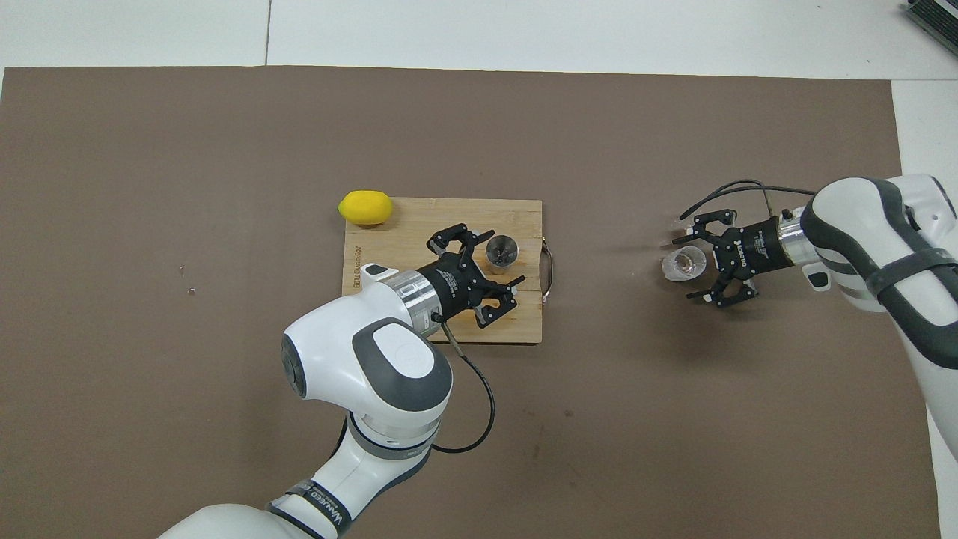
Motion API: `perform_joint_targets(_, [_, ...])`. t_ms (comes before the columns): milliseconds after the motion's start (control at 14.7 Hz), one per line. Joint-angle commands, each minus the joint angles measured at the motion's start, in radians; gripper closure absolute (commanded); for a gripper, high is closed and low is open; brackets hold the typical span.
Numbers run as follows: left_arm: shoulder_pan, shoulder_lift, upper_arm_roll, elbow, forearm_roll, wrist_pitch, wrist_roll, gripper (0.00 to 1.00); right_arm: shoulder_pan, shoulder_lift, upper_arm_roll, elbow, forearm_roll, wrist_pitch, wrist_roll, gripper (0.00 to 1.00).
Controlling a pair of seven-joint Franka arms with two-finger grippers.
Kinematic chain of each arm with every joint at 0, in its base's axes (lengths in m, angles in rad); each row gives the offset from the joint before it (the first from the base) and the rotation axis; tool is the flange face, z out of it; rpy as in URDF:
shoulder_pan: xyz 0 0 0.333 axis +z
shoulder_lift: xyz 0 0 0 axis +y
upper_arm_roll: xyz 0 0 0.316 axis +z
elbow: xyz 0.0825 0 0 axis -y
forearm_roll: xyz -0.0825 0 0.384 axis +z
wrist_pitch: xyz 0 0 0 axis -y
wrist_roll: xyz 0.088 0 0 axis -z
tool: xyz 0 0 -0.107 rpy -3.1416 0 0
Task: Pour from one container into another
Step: 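Carry the metal cup onto the board while the right gripper grasps the glass cup, then release the metal cup on the board and withdraw the left gripper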
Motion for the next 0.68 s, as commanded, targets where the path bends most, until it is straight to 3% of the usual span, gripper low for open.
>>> perform_joint_targets(0, [-0.034, 0.008, 0.016, 0.022, -0.016, 0.033, 0.018, 0.00, 0.001, -0.029, 0.000, -0.034, 0.029, 0.019, 0.018, 0.00])
perform_joint_targets(136, [-0.035, -0.011, 0.016, 0.022, -0.016, 0.041, 0.020, 0.00, 0.001, -0.029, 0.002, -0.034, 0.031, 0.019, 0.024, 0.00])
perform_joint_targets(408, [-0.023, -0.067, 0.017, 0.021, 0.005, 0.046, 0.011, 0.00, 0.001, -0.029, 0.002, -0.036, 0.046, 0.019, 0.018, 0.13])
perform_joint_targets(612, [0.059, -0.105, 0.026, 0.021, 0.059, -0.080, 0.006, 0.00, 0.001, -0.030, 0.002, -0.036, 0.064, 0.019, 0.018, 0.22])
